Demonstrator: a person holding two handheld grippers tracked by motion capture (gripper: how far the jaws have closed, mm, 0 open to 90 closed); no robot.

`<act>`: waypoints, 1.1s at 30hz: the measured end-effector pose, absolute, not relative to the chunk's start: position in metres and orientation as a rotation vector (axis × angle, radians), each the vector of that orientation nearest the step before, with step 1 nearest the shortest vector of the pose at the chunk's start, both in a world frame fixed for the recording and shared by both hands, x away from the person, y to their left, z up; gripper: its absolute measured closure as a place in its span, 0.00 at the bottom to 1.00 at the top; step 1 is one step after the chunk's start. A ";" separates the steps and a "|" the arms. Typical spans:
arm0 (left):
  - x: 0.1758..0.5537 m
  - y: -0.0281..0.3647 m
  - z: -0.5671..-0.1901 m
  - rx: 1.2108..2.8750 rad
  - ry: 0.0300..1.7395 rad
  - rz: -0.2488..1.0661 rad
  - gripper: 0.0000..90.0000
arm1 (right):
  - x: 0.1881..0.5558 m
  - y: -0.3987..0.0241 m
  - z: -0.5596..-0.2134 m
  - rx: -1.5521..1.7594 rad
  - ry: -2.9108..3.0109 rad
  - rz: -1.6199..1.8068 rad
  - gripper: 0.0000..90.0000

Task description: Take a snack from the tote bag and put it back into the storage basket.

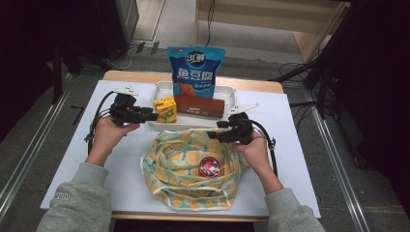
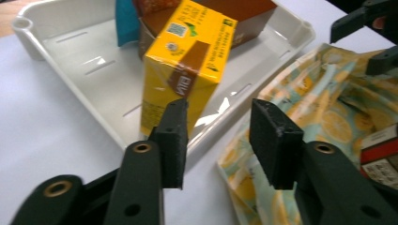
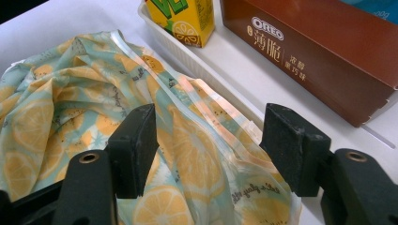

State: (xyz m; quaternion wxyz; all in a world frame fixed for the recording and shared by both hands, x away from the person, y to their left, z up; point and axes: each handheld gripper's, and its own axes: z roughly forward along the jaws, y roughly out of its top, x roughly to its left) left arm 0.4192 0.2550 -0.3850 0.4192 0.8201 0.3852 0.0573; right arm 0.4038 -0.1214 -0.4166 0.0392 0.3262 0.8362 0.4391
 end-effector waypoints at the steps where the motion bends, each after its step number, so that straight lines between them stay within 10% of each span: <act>1: 0.417 0.253 -0.385 2.051 0.961 0.122 0.70 | 0.404 -0.121 -0.417 1.000 2.564 1.344 0.41; 7: 0.417 0.246 -0.390 2.085 0.943 0.064 1.00 | 0.403 -0.121 -0.416 0.998 2.562 1.342 0.41; 33: 0.431 0.241 -0.405 2.084 1.008 0.133 0.98 | 0.398 -0.127 -0.408 0.988 2.528 1.355 0.41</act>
